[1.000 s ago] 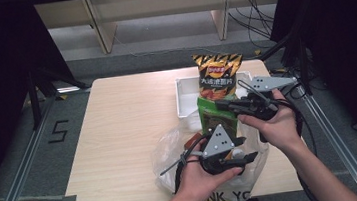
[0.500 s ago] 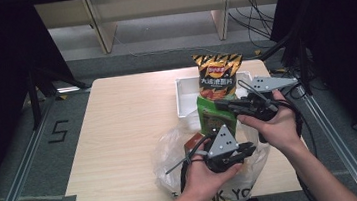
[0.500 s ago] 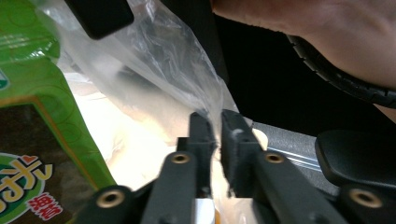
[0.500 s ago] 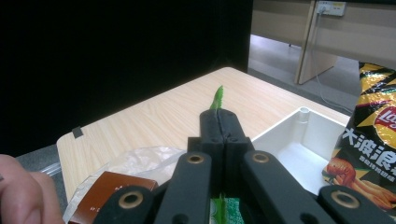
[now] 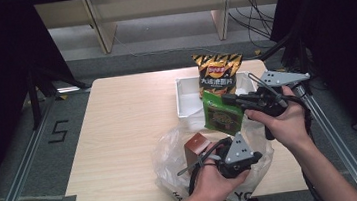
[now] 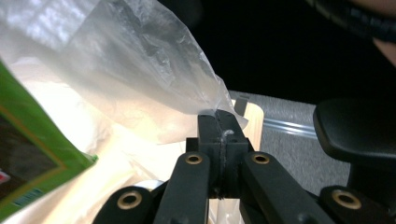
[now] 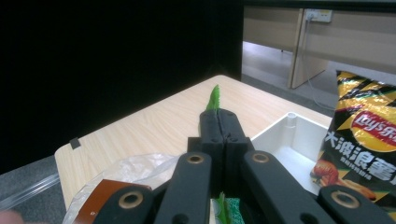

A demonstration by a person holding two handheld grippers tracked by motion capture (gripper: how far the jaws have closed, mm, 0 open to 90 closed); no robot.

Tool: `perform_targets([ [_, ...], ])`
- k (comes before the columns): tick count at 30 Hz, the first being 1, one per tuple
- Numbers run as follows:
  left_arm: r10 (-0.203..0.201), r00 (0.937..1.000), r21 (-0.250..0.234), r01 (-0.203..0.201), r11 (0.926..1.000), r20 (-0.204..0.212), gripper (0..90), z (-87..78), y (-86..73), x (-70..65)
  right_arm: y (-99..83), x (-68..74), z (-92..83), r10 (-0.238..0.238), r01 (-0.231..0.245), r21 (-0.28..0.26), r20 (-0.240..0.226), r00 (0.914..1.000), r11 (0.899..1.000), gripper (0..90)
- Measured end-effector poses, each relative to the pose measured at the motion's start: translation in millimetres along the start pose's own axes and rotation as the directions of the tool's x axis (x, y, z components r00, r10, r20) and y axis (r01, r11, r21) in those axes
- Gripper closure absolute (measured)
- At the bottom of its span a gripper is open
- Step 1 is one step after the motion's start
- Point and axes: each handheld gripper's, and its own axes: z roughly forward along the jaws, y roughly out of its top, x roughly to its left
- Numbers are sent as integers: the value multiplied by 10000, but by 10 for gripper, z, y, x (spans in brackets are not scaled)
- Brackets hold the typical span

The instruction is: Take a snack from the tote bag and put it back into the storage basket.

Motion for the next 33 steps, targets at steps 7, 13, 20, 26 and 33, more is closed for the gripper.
perform_targets([
  [7, 14, 10000, 254, -16, 9997, 97, 898, 30, -8, -25, 85, -38, -55, 95, -90, -221, 193, 9998, 9997, 900],
  [13, 170, 9998, 438, -173, 9989, 82, 818, -14, 9, -66, 138, -82, -110, 41, -21, -545, 364, 9993, 9985, 900],
  [20, 183, 9998, 338, -184, 9993, 44, 602, -137, 32, -140, 196, -99, -223, 171, -137, -812, 414, 9990, 9966, 900],
  [26, 38, 9999, 315, -33, 9995, -167, 511, -347, -24, -131, 254, -113, -309, 59, 2, -1058, 578, 9983, 9944, 900],
  [33, -157, 9979, 64, 161, 9998, -630, 499, -636, -113, -27, 384, -96, -406, -80, 167, -1361, 649, 9979, 9905, 900],
])
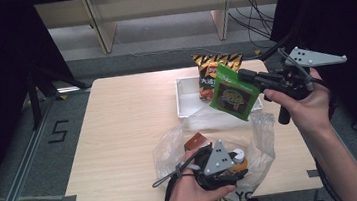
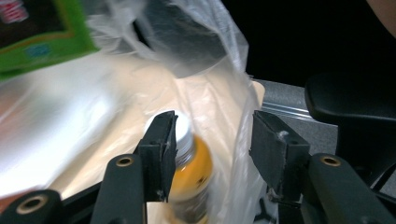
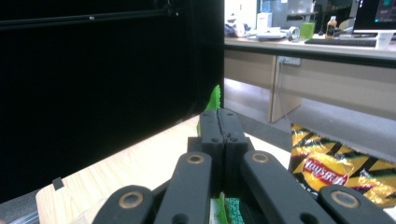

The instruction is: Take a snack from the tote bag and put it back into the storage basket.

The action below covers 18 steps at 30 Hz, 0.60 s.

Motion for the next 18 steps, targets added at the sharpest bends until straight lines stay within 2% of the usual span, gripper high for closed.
perform_targets([
  [1, 127, 9999, -9, -127, 9999, -44, 498, -41, -9, 31, 15, 9, -2, 92, -92, -70, 9, 10000, 9999, 900],
  [2, -26, 9999, -45, 26, 10000, -136, 497, -78, -26, 44, 26, 11, -7, 88, -89, -74, -103, 9999, 9999, 900],
  [5, -61, 9993, -94, 58, 9999, -366, 492, -196, -77, 118, 50, 0, -4, -123, 124, -224, 55, 9999, 9997, 900],
  [6, -58, 9990, -115, 53, 9999, -433, 491, -227, -90, 138, 53, 7, -18, -27, 27, -67, -23, 10000, 10000, 900],
  [8, -16, 9979, -248, 0, 9997, -645, 490, -327, -133, 201, 67, 6, -21, -39, 39, -161, 24, 10000, 9999, 900],
  [9, -236, 9968, -331, 211, 9992, -760, 489, -372, -155, 218, 75, 4, -14, -33, 34, -305, 32, 10000, 9995, 900],
  [10, -132, 9964, -386, 100, 9992, -842, 488, -420, -172, 253, 83, 20, -25, 129, -129, -212, -1, 9999, 9997, 900],
  [11, -214, 9955, -427, 175, 9989, -923, 488, -456, -185, 270, 95, 5, -22, -130, 130, -294, 30, 9999, 9995, 900],
  [12, -290, 9939, -542, 233, 9983, -1065, 488, -511, -207, 299, 101, 24, -20, 92, -94, -251, -72, 9999, 9996, 900],
  [13, -338, 9930, -611, 269, 9978, -1136, 487, -542, -218, 315, 112, 20, -15, -85, 83, -330, -50, 10000, 9994, 900],
  [14, -430, 9912, -707, 344, 9969, -1248, 484, -593, -237, 342, 118, 31, -17, 5, -7, -279, -75, 10000, 9996, 900],
  [16, -650, 9876, -920, 521, 9944, -1428, 481, -650, -267, 373, 134, 41, -7, -123, 121, -364, -50, 9999, 9993, 900],
  [18, -827, 9831, -973, 673, 9930, -1633, 479, -728, -301, 416, 143, 63, -9, 27, -31, -282, -118, 9999, 9996, 900],
])
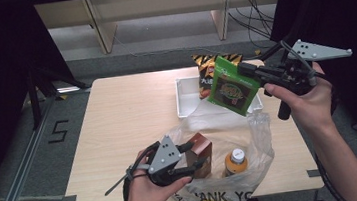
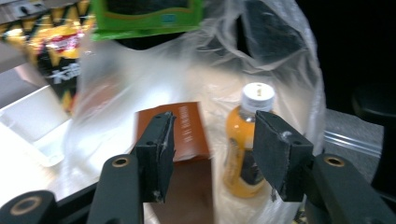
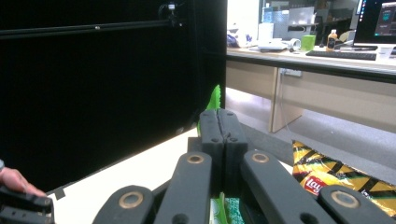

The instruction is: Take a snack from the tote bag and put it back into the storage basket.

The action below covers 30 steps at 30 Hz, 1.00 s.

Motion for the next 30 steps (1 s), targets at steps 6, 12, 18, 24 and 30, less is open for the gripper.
perform_targets([
  [6, -385, 9983, -314, 371, 9988, -442, 477, -122, -78, 127, 35, 7, -4, -58, 58, -192, -14, 10000, 9998, 900],
  [12, -762, 9937, -491, 723, 9962, -827, 475, -211, -157, 236, 90, -22, -42, -163, 168, -318, 172, 9997, 9994, 900],
  [18, -983, 9883, -549, 924, 9942, -1169, 474, -282, -239, 339, 133, -69, -56, -162, 178, -421, 383, 9991, 9990, 900],
  [24, -1219, 9826, -519, 1157, 9919, -1399, 473, -317, -345, 409, 154, -137, -45, -95, 116, -439, 494, 9987, 9990, 900],
  [30, -1417, 9760, -486, 1355, 9896, -1651, 470, -339, -436, 474, 178, -170, -25, -100, 125, -437, 552, 9984, 9990, 900],
])
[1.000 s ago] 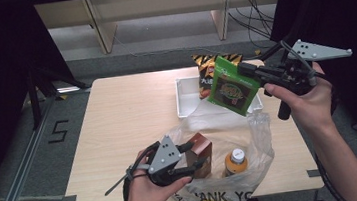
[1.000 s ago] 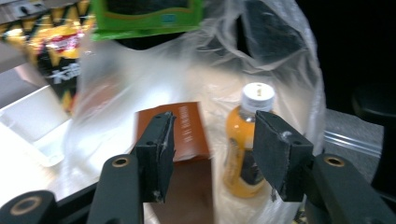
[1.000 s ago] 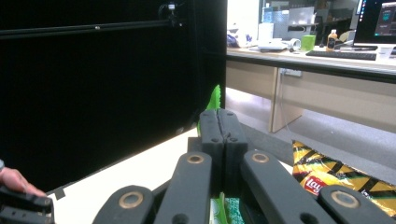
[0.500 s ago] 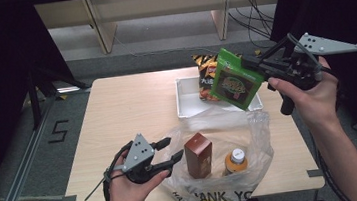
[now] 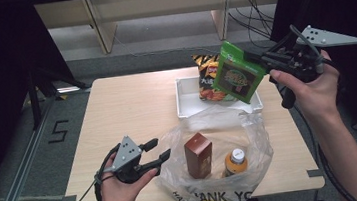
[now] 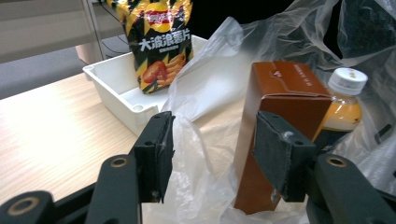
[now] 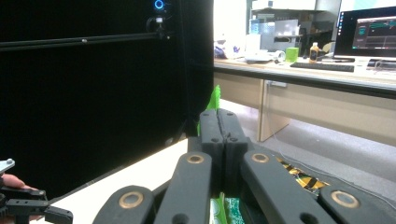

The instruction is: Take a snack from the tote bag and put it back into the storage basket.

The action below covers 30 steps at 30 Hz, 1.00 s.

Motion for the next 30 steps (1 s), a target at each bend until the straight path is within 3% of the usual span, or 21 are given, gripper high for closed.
perform_targets([
  [4, -115, 9998, -103, 114, 9999, -145, 470, -18, -51, 53, 1, -37, 17, -96, 95, 117, 138, 9999, 9999, 900],
  [8, -284, 9991, -100, 281, 9996, -329, 470, -43, -113, 100, -17, -66, 51, 97, -98, 138, 59, 9999, 9999, 900],
  [9, -273, 9990, -80, 271, 9996, -352, 470, -49, -129, 115, -23, -89, 62, -67, 64, 169, 186, 9998, 9998, 900],
  [17, -526, 9966, -10, 527, 9986, -629, 470, -74, -241, 211, -64, -163, 157, 269, -275, 295, 193, 9995, 9992, 900],
  [22, -573, 9952, -93, 567, 9983, -793, 470, -90, -271, 250, -102, -244, 240, 129, -142, 381, 331, 9994, 9992, 900],
  [30, -608, 9941, -71, 604, 9981, -896, 470, -101, -334, 292, -241, -407, 417, 626, -661, 741, 485, 9969, 9951, 900],
])
